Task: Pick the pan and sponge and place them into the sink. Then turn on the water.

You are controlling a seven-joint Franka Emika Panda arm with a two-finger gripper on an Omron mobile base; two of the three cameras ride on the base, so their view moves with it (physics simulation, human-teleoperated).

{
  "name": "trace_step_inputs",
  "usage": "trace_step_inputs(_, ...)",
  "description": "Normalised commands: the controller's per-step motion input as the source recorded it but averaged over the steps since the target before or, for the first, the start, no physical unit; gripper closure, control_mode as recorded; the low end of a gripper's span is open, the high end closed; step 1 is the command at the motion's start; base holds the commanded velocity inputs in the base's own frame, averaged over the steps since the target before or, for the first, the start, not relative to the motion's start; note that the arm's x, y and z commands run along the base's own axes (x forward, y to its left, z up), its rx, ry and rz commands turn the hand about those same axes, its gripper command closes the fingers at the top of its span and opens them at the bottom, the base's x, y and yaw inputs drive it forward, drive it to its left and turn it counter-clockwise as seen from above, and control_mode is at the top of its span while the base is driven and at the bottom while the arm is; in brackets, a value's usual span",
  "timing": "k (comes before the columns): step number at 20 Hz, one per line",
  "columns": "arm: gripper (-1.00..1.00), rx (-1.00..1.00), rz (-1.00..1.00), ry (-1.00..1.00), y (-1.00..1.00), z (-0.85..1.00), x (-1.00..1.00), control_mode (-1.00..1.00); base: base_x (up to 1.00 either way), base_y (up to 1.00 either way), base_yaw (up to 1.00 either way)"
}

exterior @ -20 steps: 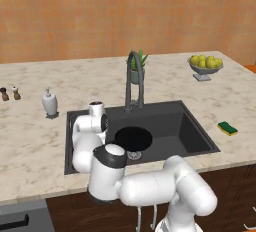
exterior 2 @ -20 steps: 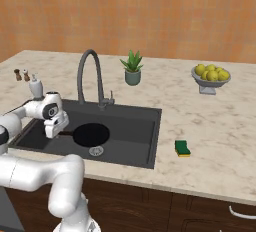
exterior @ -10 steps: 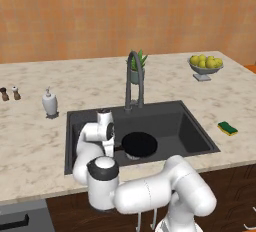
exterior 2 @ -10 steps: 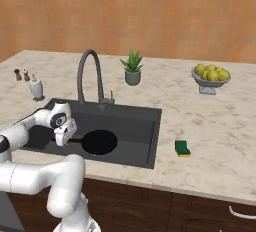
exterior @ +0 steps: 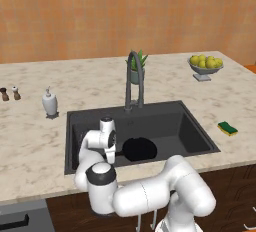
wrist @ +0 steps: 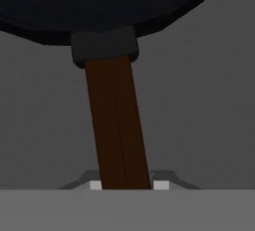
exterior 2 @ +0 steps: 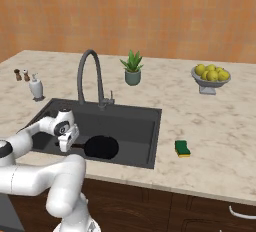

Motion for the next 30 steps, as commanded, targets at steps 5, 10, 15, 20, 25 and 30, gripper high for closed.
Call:
trace_step_inputs(5,-1.00,0.00,0.02,-0.04,0.01,-0.47,0.29,-1.00,0.00,0.00,0.00)
trace_step_inputs(10,-1.00,0.00,0.00,-0.10,0.12,-0.17,0.04,-1.00,0.00,0.00,0.00)
trace_step_inputs(15,-1.00,0.00,0.01,-0.22,0.39,0.16,-0.13,-1.00,0.00,0.00,0.00)
trace_step_inputs(20,-1.00,-0.03,0.00,-0.13,0.74,0.84,-0.24,-1.00,0.00,0.00,0.00)
trace_step_inputs(25,-1.00,-0.02,0.08,-0.09,0.24,1.00,-0.41,-1.00,0.00,0.00,0.00)
trace_step_inputs(30,-1.00,0.00,0.14,-0.18,-0.22,0.99,-0.69,-1.00,0.00,0.00,0.00)
